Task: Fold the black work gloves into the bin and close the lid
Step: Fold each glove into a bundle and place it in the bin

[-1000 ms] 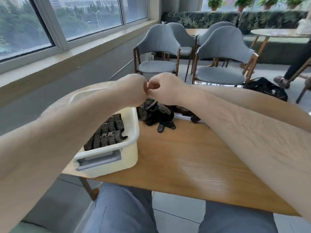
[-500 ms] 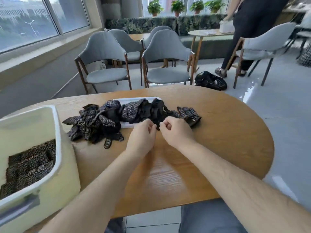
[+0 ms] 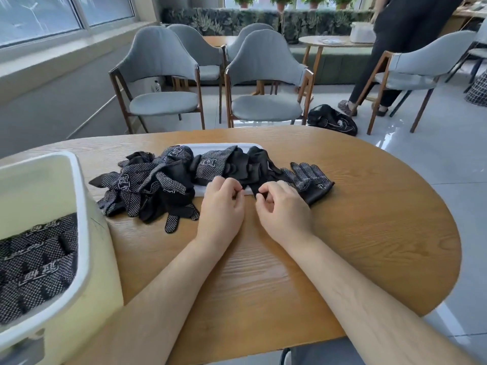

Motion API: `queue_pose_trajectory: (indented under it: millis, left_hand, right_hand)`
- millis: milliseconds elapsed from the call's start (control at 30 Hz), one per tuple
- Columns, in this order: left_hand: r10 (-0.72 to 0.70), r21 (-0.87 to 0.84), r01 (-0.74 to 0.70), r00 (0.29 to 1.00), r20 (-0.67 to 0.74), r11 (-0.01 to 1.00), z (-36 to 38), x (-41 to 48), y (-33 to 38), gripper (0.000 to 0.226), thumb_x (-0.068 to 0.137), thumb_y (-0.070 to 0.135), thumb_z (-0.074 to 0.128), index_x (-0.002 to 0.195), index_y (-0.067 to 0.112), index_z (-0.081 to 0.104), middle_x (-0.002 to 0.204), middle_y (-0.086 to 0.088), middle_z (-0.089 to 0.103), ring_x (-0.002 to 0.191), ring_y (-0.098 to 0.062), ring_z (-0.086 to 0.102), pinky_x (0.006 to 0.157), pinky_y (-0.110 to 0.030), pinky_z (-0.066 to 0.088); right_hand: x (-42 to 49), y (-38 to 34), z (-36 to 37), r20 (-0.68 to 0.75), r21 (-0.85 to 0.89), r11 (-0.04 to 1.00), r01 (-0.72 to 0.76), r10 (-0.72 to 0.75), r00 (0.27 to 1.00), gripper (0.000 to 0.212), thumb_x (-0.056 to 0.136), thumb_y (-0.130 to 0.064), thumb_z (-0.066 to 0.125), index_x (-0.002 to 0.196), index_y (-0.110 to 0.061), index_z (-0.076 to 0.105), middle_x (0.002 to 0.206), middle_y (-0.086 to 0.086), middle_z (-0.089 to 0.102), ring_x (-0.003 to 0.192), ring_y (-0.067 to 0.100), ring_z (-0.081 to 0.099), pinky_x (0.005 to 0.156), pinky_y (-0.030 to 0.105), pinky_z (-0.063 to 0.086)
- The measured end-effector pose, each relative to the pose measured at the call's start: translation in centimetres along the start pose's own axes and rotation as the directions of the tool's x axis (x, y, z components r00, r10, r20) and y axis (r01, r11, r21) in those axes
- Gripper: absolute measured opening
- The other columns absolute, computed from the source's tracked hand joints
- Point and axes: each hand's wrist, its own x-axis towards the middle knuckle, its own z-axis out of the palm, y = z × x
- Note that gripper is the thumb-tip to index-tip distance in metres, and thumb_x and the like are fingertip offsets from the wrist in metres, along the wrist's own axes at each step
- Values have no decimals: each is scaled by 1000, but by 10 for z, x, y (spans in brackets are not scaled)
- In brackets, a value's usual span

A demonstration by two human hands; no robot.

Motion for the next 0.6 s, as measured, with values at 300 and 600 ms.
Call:
queue_pose_trajectory:
  millis: [300,600]
  left_hand:
    - [-172,402,227,970,-169,887,10,36,-33,51,98,43,52,142,18,53,152,-14,46,147,-40,32,118,-53,19]
    - [-135,457,183,982,-135,870,0,24,-34,33,85,32,73,115,17,68,108,-7,64,101,-35,59,75,-48,49]
  right_hand:
    - [25,-12,32,-62,-77,988,136,-141,988,25,89,-27,60,109,-16,69,96,0,63,93,25,57,80,40,51]
    - [18,-15,27,-84,-8,993,121,-121,989,19,88,-22,65,106,-15,68,91,-2,61,90,24,58,76,39,51]
